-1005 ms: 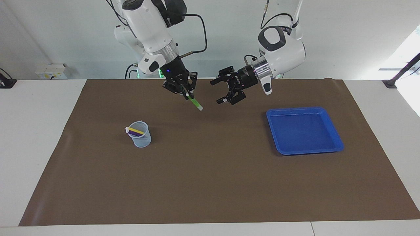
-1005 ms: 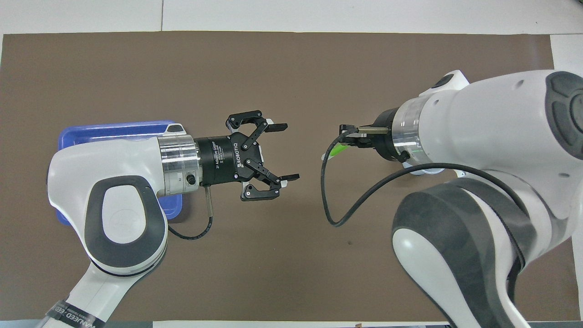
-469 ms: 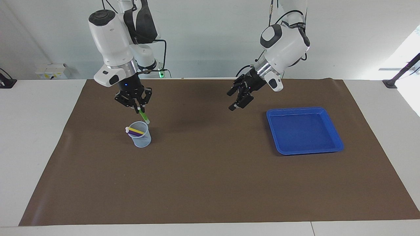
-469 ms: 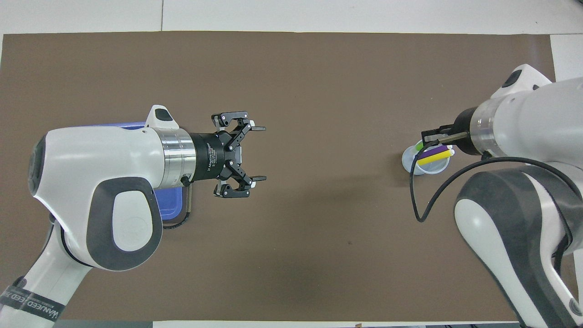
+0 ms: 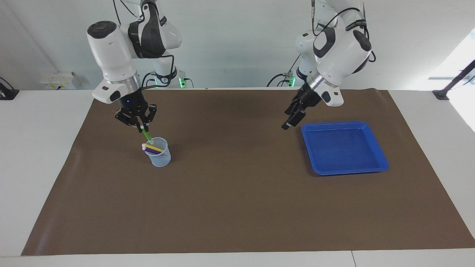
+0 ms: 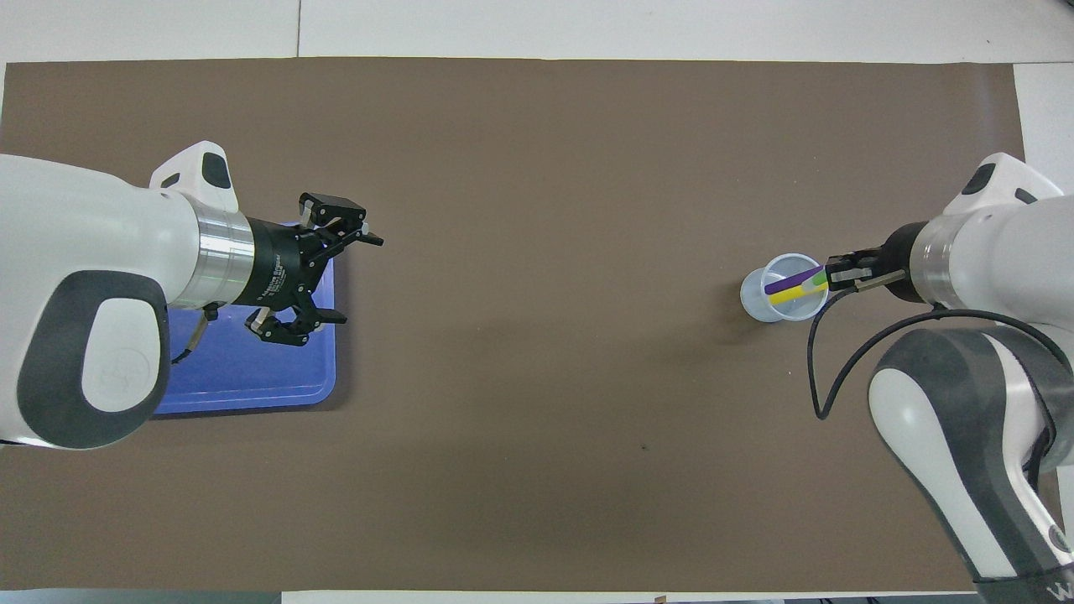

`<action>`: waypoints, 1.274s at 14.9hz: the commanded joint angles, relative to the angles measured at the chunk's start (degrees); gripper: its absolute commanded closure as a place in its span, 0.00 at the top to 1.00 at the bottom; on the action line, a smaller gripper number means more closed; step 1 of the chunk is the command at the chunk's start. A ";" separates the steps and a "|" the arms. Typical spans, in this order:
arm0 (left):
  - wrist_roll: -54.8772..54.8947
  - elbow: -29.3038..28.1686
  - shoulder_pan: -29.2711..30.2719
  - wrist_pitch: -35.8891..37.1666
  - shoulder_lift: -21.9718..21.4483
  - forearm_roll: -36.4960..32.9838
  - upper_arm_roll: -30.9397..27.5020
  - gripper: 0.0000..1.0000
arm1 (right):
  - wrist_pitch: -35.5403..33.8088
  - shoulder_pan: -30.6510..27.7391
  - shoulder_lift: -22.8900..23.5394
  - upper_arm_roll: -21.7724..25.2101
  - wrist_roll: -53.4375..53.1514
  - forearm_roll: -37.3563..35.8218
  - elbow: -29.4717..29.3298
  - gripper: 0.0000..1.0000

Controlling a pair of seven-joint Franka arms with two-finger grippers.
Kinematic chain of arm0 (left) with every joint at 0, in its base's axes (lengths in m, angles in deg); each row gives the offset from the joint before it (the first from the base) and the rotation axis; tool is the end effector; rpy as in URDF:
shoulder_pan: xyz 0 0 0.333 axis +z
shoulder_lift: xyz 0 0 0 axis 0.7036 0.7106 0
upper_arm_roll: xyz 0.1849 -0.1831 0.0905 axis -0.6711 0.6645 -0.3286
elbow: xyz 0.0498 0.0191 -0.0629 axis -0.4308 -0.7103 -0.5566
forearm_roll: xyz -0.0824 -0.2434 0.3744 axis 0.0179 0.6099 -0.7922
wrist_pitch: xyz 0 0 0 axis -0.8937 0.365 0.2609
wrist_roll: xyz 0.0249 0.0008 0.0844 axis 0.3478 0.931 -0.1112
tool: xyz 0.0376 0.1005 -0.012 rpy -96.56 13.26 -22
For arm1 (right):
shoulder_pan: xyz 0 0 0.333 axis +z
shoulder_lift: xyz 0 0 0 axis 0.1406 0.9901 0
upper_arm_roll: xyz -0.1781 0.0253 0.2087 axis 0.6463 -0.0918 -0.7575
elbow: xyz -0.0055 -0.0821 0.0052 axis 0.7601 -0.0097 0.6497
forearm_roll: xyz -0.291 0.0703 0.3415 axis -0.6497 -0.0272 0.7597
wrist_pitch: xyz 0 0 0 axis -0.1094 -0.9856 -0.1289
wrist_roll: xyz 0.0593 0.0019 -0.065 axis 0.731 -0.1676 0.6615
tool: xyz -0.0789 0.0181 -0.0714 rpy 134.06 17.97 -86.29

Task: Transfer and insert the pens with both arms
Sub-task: 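Insert the green pen into the cup while the left gripper withdraws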

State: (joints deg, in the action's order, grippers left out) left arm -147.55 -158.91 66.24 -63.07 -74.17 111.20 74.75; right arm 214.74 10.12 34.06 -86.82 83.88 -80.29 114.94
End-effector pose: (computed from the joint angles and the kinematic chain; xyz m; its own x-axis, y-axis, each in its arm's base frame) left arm 0.5824 -0.2107 0.4626 0.6465 0.7194 -0.2540 0.7629 -0.6091 0.2165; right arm 0.5951 0.0468 0.4134 0.9568 0.2126 0.1981 0.2122 -0.9769 0.0233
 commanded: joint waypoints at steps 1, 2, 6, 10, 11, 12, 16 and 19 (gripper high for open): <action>8.40 7.04 0.27 8.21 3.96 -10.06 0.21 1.00 | 3.66 -0.37 -0.08 0.03 0.60 -1.01 2.78 0.00; 10.71 9.77 0.62 11.46 5.19 -12.27 0.03 1.00 | 4.10 -0.28 0.36 0.03 0.51 -1.01 2.78 0.00; 20.28 19.63 -2.61 22.90 8.63 -24.49 -2.85 1.00 | 6.30 -0.37 2.03 0.03 0.25 -1.01 2.96 0.00; 37.39 26.65 -16.39 32.73 7.06 -24.87 -21.63 1.00 | 8.05 -0.37 2.91 -0.06 -0.80 -1.01 4.01 0.00; 42.23 27.46 -19.56 35.37 6.09 -24.69 -25.94 1.00 | 8.67 -0.28 3.09 -0.06 -0.90 -1.01 4.27 0.16; 46.55 27.46 -21.85 36.44 4.69 -24.25 -28.85 1.00 | 8.85 -0.28 3.70 -0.15 -1.07 -0.92 4.28 0.47; 52.39 19.49 -24.95 35.06 -1.29 -21.71 -32.49 1.00 | 11.48 -0.28 4.85 -0.15 -2.74 -0.74 4.28 0.80; 51.78 17.62 -25.91 26.98 -0.43 -19.59 -34.33 1.00 | 11.40 -0.20 5.29 -0.24 -2.74 -0.74 3.23 0.95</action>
State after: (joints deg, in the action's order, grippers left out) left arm -96.65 -138.35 42.15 -31.22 -74.11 90.43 42.54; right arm 225.46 10.12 39.13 -86.81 82.51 -80.29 118.57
